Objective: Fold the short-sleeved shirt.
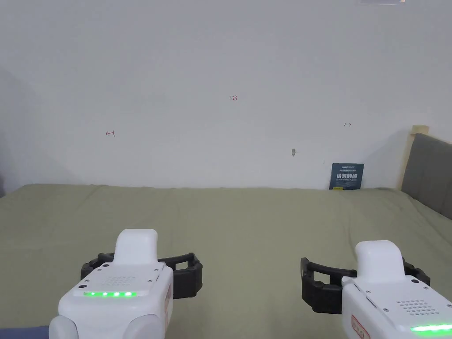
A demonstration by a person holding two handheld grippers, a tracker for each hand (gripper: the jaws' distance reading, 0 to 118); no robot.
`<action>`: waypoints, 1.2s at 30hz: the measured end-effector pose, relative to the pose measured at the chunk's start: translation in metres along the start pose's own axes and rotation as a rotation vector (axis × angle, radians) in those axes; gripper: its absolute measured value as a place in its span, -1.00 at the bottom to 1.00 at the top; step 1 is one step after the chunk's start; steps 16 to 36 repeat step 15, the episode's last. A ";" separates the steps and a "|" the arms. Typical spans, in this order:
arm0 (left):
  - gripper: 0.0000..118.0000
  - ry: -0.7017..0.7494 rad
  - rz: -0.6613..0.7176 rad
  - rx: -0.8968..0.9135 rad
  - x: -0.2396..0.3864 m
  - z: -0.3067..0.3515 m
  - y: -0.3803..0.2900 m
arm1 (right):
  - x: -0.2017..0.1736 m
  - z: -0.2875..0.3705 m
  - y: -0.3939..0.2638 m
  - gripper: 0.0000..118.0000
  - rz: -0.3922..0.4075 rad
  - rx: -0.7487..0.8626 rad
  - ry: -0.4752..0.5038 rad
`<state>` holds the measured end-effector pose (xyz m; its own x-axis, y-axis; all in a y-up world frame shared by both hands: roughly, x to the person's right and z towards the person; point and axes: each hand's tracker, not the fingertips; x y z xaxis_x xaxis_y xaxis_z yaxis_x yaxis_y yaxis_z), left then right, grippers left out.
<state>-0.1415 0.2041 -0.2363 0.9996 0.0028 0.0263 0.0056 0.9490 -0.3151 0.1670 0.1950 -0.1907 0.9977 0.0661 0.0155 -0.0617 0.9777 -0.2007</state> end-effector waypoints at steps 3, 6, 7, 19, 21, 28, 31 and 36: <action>1.00 0.001 -0.001 0.003 0.001 0.001 0.000 | 0.001 0.000 0.000 1.00 -0.001 -0.003 0.000; 1.00 0.003 -0.003 -0.006 0.002 0.000 0.001 | 0.001 0.000 -0.001 1.00 0.001 0.000 0.000; 1.00 0.003 -0.004 -0.007 0.003 0.002 0.002 | 0.001 0.000 -0.001 1.00 0.001 -0.001 0.000; 1.00 0.005 -0.009 0.002 0.005 0.004 0.004 | 0.002 0.000 0.000 1.00 -0.005 0.003 0.003; 1.00 0.005 -0.009 0.002 0.005 0.004 0.004 | 0.002 0.000 0.000 1.00 -0.005 0.003 0.003; 1.00 0.005 -0.009 0.002 0.005 0.004 0.004 | 0.002 0.000 0.000 1.00 -0.005 0.003 0.003; 1.00 0.005 -0.009 0.002 0.005 0.004 0.004 | 0.002 0.000 0.000 1.00 -0.005 0.003 0.003; 1.00 0.005 -0.009 0.002 0.005 0.004 0.004 | 0.002 0.000 0.000 1.00 -0.005 0.003 0.003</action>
